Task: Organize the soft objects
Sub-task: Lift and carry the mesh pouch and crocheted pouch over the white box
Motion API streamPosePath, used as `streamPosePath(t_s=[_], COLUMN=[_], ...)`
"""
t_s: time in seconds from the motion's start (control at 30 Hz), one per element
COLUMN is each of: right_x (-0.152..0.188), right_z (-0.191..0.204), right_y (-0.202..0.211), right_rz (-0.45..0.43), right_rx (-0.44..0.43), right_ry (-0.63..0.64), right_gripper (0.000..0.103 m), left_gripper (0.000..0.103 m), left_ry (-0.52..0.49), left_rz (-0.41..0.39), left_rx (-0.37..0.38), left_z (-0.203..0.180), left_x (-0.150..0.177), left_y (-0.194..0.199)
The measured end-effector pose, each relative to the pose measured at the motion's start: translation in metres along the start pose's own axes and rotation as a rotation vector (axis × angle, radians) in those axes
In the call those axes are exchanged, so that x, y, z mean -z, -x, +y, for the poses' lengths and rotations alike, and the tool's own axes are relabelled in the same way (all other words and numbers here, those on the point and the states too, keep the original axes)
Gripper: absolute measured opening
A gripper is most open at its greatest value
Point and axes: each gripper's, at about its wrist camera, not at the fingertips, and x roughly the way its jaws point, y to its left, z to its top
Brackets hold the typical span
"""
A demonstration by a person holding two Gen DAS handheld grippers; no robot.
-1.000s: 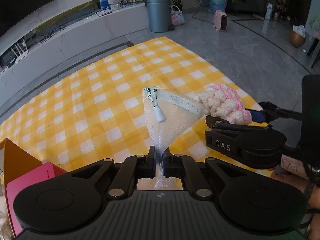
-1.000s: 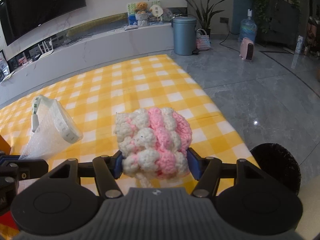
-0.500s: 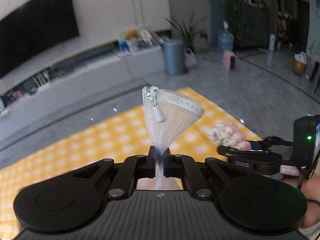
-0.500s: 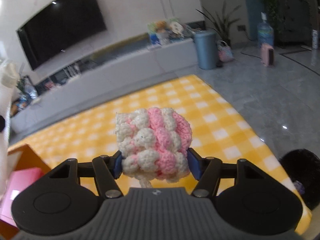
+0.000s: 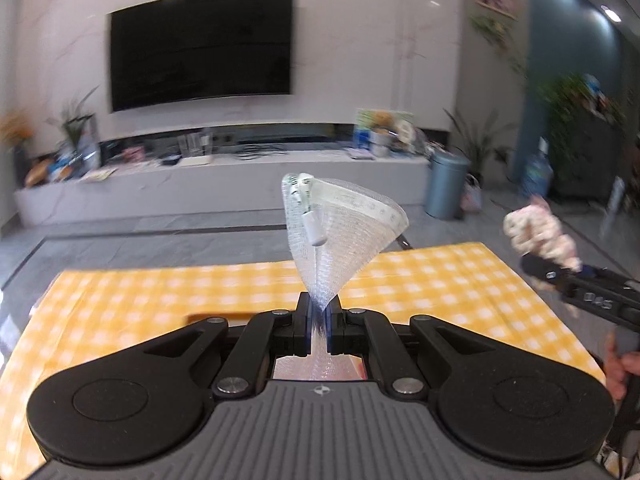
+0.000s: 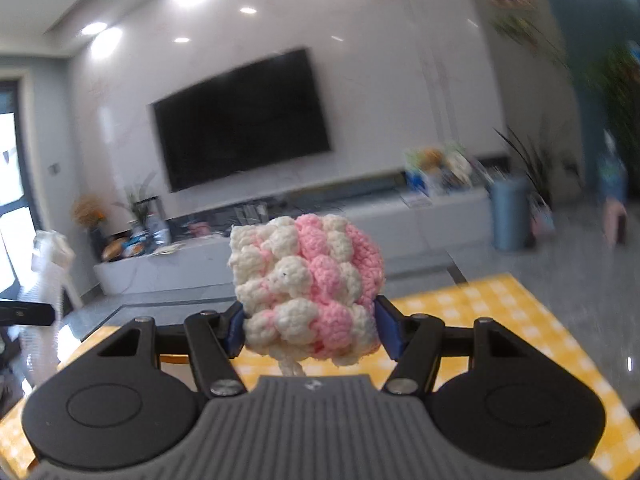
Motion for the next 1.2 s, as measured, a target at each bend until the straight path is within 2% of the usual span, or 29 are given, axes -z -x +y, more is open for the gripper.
streamPosePath(t_s=[0.1,0.17,0.23,0.37,0.43,0.5,0.57,0.67,0.83,0.87,0.97,1.0,1.07,1.2], right_x=[-0.007,-0.009,-0.006,0.013,0.026,0.041,0.055,0.073,0.106,0.109,0.114,0.115,0.113,0.093], right_z=[0.041,0.067,0.095,0.145,0.164,0.181,0.195,0.201,0.197,0.194,0.199,0.2,0.205,0.204], right_y=[0.004,-0.002,-0.016,-0.051,-0.077,-0.106,-0.135,-0.176,-0.235,-0.242,-0.249,-0.249,-0.243,-0.219], right_rz=[-0.017,0.012,0.076,0.219,0.295,0.369,0.434,0.543,0.733,0.766,0.777,0.777,0.769,0.737], right_rx=[-0.085,-0.153,-0.202,-0.253,-0.232,-0.186,-0.137,-0.103,0.075,0.074,0.057,0.059,0.061,0.0], right_ry=[0.058,0.106,0.171,0.293,0.365,0.447,0.531,0.581,0.682,0.671,0.707,0.726,0.746,0.754], right_gripper=[0.063,0.063,0.063,0.063,0.062,0.062,0.062,0.062,0.063,0.069,0.079,0.08,0.09,0.093], left_gripper=[0.007,0.009,0.009,0.009,0.009,0.009,0.009,0.009,0.009,0.009,0.009,0.009,0.009,0.009], left_ry=[0.1,0.143,0.16,0.242,0.252,0.246,0.261,0.271,0.284,0.308,0.38,0.388,0.387,0.378], left_rz=[-0.001,-0.022,-0.024,-0.009,0.012,0.033,0.05,0.037,0.03,0.038,0.05,0.051,0.043,0.033], left_rx=[-0.008,0.003,0.006,0.112,0.11,0.091,0.103,0.128,0.109,0.124,0.174,0.179,0.169,0.147], left_z=[0.036,0.054,0.072,0.11,0.121,0.125,0.129,0.134,0.139,0.143,0.158,0.16,0.163,0.159], left_x=[0.014,0.025,0.035,0.059,0.07,0.078,0.081,0.083,0.084,0.084,0.086,0.085,0.084,0.083], left_y=[0.005,0.001,-0.004,-0.021,-0.029,-0.035,-0.033,-0.026,-0.028,-0.029,-0.031,-0.03,-0.028,-0.025])
